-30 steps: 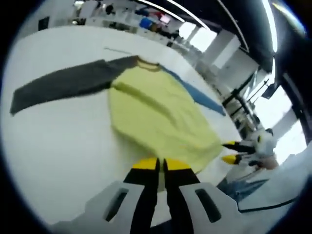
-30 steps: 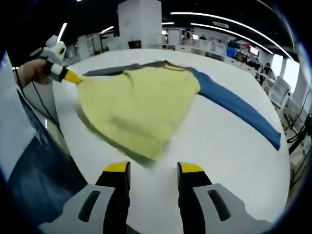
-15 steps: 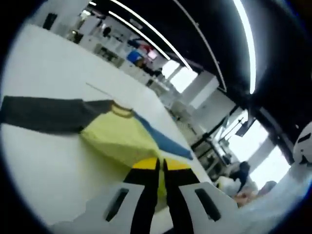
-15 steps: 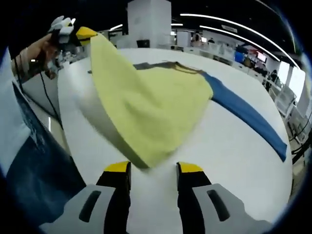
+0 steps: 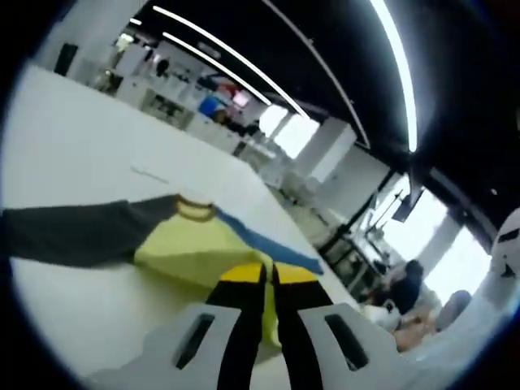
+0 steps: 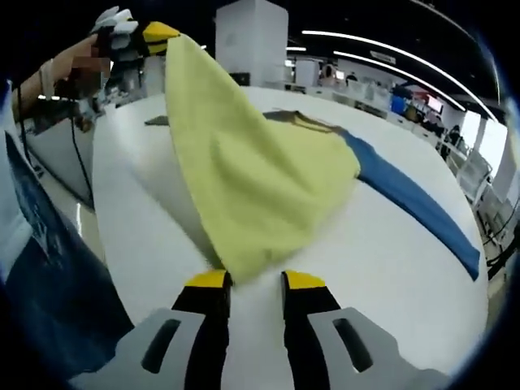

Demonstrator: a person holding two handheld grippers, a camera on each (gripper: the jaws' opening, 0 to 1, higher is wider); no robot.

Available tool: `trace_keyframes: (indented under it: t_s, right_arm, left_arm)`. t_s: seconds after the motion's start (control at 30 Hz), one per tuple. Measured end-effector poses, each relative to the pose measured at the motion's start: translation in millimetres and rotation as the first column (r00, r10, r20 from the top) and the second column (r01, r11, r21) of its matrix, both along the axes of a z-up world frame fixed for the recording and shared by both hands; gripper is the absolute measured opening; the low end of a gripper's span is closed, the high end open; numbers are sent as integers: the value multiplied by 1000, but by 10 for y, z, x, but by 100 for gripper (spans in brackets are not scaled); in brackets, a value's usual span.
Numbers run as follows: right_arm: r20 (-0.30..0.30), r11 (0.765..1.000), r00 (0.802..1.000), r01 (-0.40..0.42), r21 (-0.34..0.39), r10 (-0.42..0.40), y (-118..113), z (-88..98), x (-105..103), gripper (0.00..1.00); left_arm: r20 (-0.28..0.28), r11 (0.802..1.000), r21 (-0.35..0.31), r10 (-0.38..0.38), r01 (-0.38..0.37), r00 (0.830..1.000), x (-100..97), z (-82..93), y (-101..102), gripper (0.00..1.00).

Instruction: Fold the garment on the visible template until the final outline fits inside the template.

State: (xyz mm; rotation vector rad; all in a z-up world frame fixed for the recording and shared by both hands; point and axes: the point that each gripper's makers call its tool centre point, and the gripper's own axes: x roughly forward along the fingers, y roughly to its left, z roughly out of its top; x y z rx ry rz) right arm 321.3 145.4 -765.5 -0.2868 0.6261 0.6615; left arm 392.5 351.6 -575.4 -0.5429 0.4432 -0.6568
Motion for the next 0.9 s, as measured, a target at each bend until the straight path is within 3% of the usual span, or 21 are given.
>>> trace_keyframes:
  t_s: [0.33, 0.57, 0.77, 0.9]
  right_arm:
    - [37, 998, 999, -35, -43, 37, 127, -18, 99, 7]
    - [71, 1000, 997, 17, -3, -17, 47, 162, 221, 3]
    - [120, 998, 991, 59, -9, -57, -142, 378, 336, 2]
    - [144, 996, 986, 85, 12, -86, -260, 587, 437, 2]
  left_arm:
    - [-3, 999, 4, 40, -40, 999, 0, -49, 173, 0]
    - [-14, 998, 10, 54, -54, 998, -9, -91, 244, 0]
    - [-40, 994, 94, 67, -63, 997, -28, -233, 332, 0]
    - [-45, 992, 117, 55, -50, 997, -41, -261, 336, 0]
